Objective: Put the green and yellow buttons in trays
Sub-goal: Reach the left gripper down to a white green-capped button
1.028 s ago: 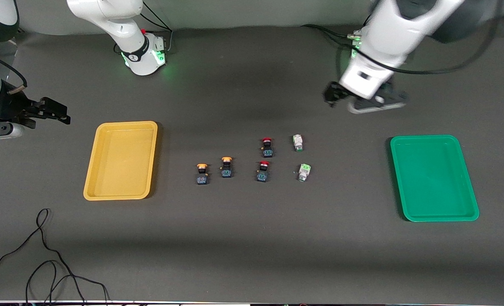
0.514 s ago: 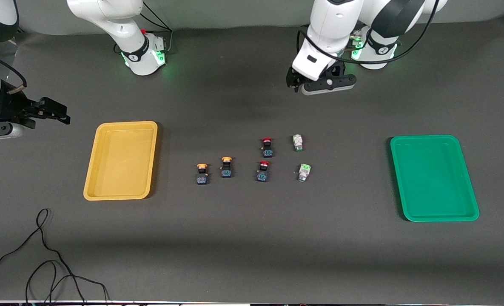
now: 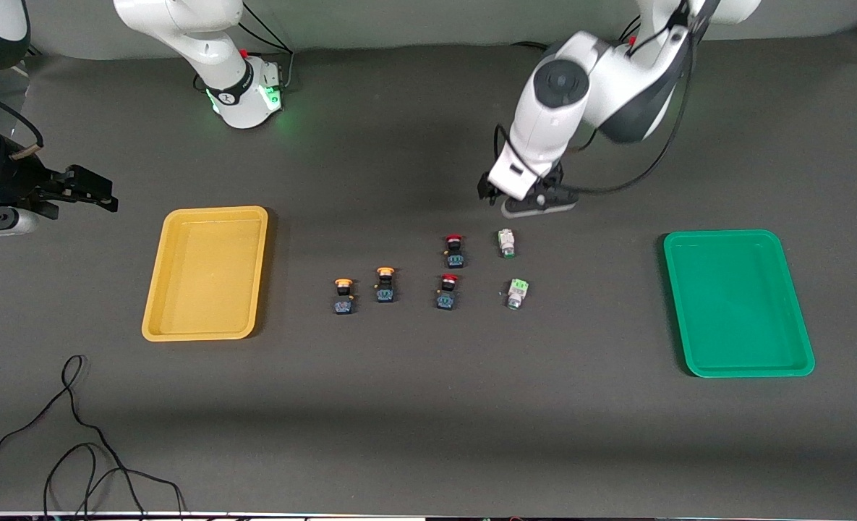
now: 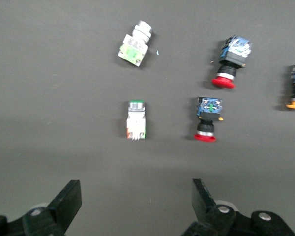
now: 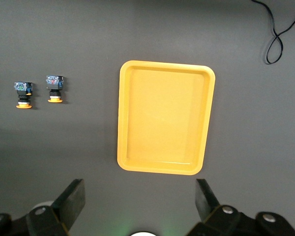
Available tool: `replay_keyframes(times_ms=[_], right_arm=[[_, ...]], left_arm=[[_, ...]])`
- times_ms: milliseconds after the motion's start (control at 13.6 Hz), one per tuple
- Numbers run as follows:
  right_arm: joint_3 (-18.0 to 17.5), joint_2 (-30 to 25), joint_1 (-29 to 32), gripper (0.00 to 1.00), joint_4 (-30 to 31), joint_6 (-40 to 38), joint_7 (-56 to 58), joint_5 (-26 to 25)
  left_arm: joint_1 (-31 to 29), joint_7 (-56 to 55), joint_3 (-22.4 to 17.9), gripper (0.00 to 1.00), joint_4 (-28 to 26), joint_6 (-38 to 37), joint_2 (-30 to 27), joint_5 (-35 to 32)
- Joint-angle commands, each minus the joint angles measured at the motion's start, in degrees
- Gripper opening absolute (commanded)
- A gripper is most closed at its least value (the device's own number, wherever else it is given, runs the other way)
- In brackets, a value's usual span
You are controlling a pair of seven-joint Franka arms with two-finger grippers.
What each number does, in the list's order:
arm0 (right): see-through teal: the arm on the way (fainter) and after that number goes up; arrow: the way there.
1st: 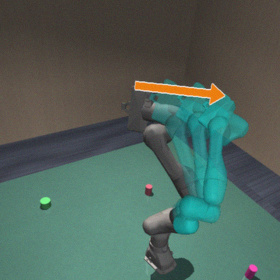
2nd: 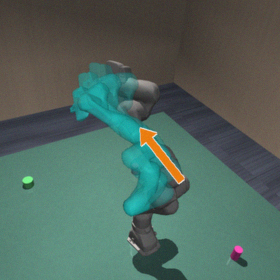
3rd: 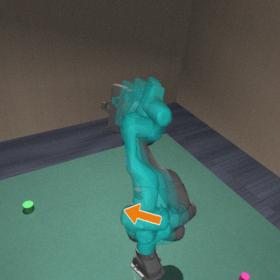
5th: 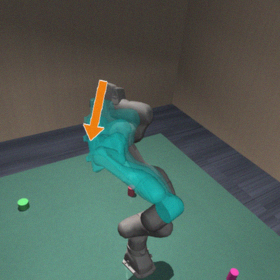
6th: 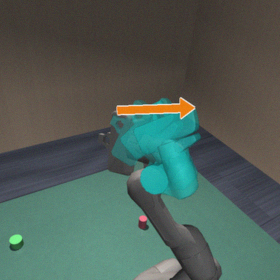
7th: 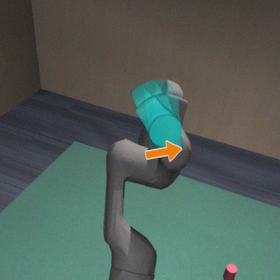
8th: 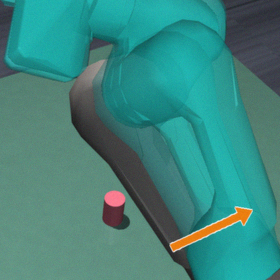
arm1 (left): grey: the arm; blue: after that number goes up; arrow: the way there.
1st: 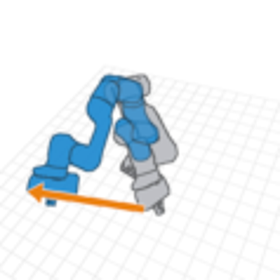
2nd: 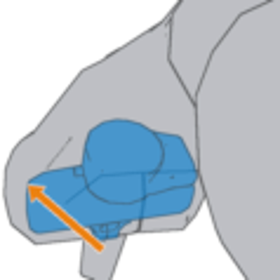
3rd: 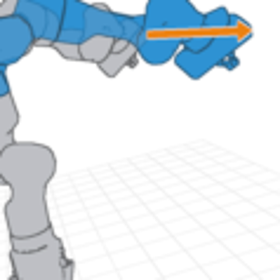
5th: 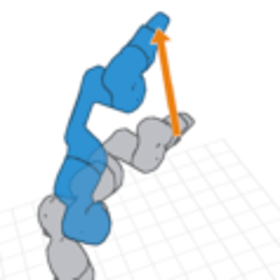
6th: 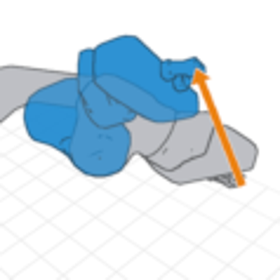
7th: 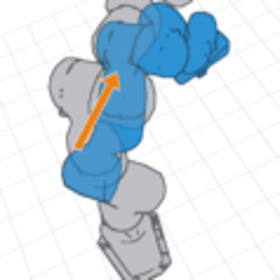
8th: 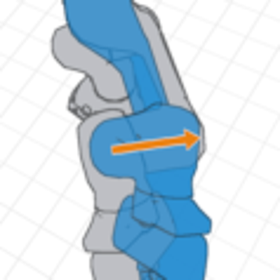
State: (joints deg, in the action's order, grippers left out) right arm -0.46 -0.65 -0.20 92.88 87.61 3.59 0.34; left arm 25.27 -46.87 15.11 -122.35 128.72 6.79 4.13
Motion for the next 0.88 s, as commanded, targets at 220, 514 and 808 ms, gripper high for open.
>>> replay_keyframes(times_ms=[220, 514, 808], right_arm=[[-0.15, 0.83, 0.55, 1.0, -1.74, -0.69, -0.95, 0.98], [0.28, 0.83, 0.46, 1.0, -1.74, -0.69, -0.86, 0.98], [0.29, 0.83, 0.29, 1.0, -1.74, -0.69, -0.95, 0.98]], left_arm=[[0.13, 1.43, -0.52, 1.0, -3.16, 12.25, 9.28, -5.09], [-0.05, 1.34, -0.87, 1.0, -3.07, 15.76, 13.77, -7.11], [-0.31, 0.37, -1.32, 1.0, -2.37, 19.11, 17.64, -7.12]])
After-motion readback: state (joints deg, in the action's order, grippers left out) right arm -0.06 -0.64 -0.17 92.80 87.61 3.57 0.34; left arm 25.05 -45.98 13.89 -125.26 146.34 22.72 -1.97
